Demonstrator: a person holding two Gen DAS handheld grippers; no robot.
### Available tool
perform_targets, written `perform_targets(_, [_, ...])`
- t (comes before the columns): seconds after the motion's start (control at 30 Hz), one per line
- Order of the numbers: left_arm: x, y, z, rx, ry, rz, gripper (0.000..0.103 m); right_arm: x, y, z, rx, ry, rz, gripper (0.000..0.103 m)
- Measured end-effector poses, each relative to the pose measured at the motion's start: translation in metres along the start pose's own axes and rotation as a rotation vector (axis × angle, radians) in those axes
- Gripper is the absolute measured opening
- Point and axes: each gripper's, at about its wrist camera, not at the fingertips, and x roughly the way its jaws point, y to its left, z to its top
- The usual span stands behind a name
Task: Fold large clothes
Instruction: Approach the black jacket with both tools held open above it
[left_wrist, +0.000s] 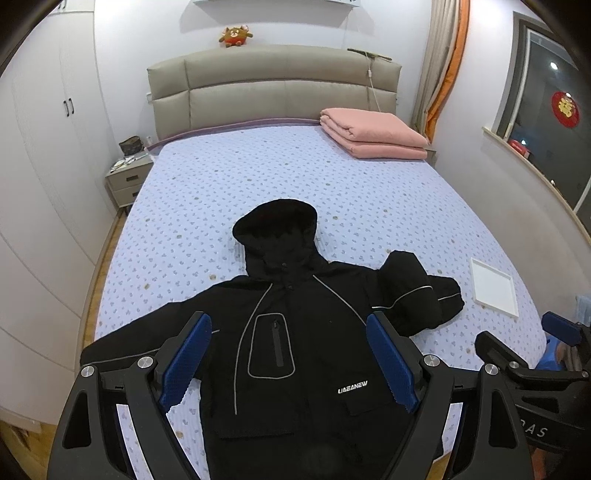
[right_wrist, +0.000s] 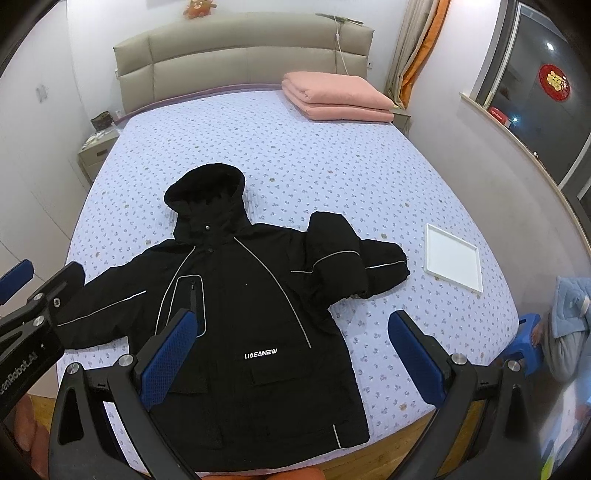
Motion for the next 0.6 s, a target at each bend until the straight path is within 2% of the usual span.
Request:
perform_targets(0.17, [0.004, -0.004, -0.001, 0.009, -0.008, -0.018, 0.086, 0.004, 0.003, 0.001, 0.001, 0.002, -0.044, 0.103])
perform_targets(0.27, [0.005, -0.007, -0.002, 0.003, -0.001, -0.022, 0.086, 0.006, 0.001, 0.001, 0.003, 0.001, -0.039, 0.103])
perform_targets(0.3, [0.004, -0.001, -0.004, -0.037, 0.025, -0.068, 0.086, 0.006, 0.000, 0.001, 0.003, 0.000, -0.037, 0.103])
perform_targets(0.47, [0.006, -0.015, -0.004, -0.005, 0.027, 0.002, 0.086, 0.011, -0.010, 0.004, -0.005, 0.003, -0.006, 0.103])
perform_targets(0.6, [0.007, -0.032, -0.004, -0.004, -0.013, 0.049, 0.086, 0.017, -0.018, 0.010, -0.019, -0.001, 0.033, 0.103])
